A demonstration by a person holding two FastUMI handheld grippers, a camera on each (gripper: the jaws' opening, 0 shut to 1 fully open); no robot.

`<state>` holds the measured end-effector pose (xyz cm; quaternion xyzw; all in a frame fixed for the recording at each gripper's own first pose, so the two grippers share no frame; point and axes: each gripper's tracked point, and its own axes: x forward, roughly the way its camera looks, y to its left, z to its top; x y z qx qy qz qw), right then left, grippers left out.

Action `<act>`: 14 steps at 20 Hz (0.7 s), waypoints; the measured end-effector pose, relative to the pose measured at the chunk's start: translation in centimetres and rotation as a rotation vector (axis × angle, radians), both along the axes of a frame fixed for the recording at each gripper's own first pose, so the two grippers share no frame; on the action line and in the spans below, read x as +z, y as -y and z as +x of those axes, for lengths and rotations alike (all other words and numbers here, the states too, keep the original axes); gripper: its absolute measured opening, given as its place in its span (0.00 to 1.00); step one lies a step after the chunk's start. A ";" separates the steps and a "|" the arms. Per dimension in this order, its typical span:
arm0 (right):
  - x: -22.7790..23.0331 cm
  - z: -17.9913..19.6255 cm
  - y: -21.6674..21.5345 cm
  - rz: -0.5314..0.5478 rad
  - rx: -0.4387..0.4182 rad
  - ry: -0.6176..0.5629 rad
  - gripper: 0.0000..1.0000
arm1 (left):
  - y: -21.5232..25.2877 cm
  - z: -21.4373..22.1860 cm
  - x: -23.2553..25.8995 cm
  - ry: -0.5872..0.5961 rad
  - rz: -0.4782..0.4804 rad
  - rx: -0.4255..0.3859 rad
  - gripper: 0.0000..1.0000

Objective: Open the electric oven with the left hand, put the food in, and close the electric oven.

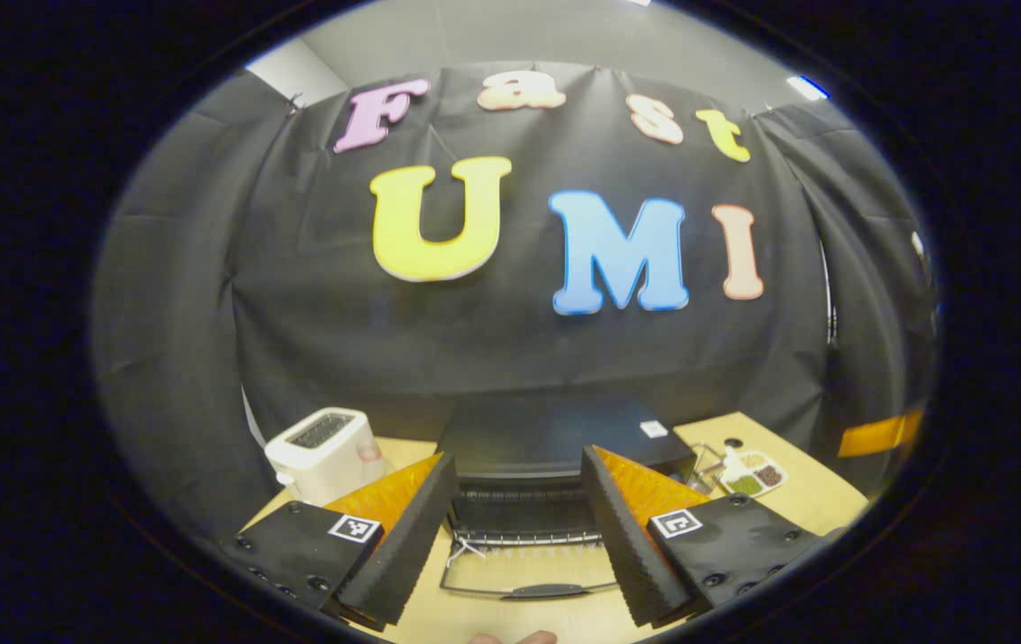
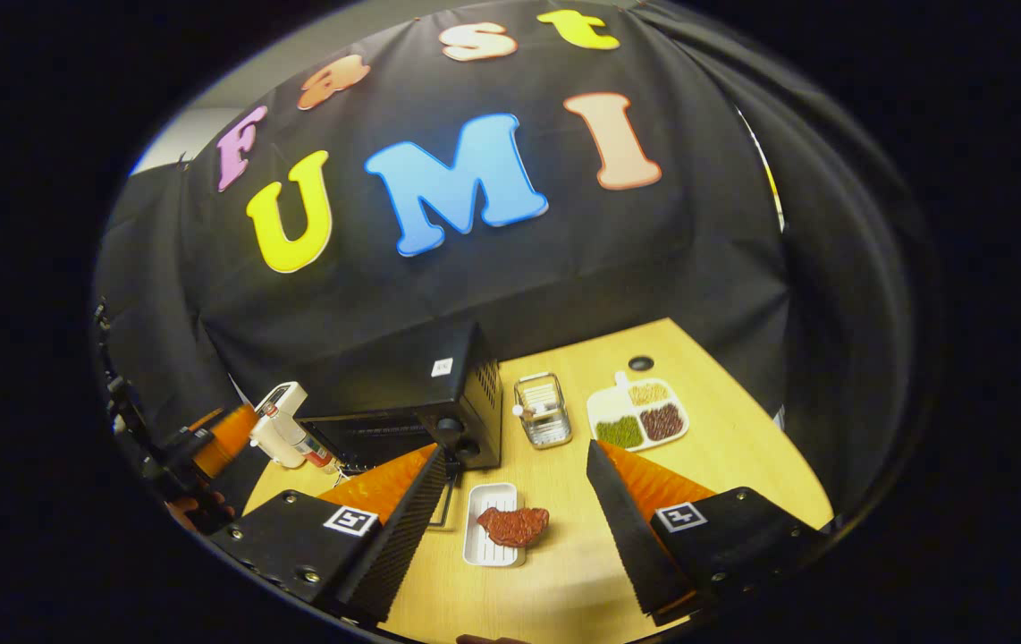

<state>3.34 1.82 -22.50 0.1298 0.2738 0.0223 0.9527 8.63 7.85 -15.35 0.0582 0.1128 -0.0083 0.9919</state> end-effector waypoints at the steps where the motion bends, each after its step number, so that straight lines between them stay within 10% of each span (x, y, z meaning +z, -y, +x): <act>1: -1.3 0.3 0.3 0.031 -0.006 -0.027 0.98 | 0.1 -0.7 2.2 0.033 0.000 -0.003 0.94; 14: -15.6 0.1 -1.3 0.261 0.136 -0.306 0.98 | -4.0 -4.8 10.4 0.102 -0.112 0.174 0.96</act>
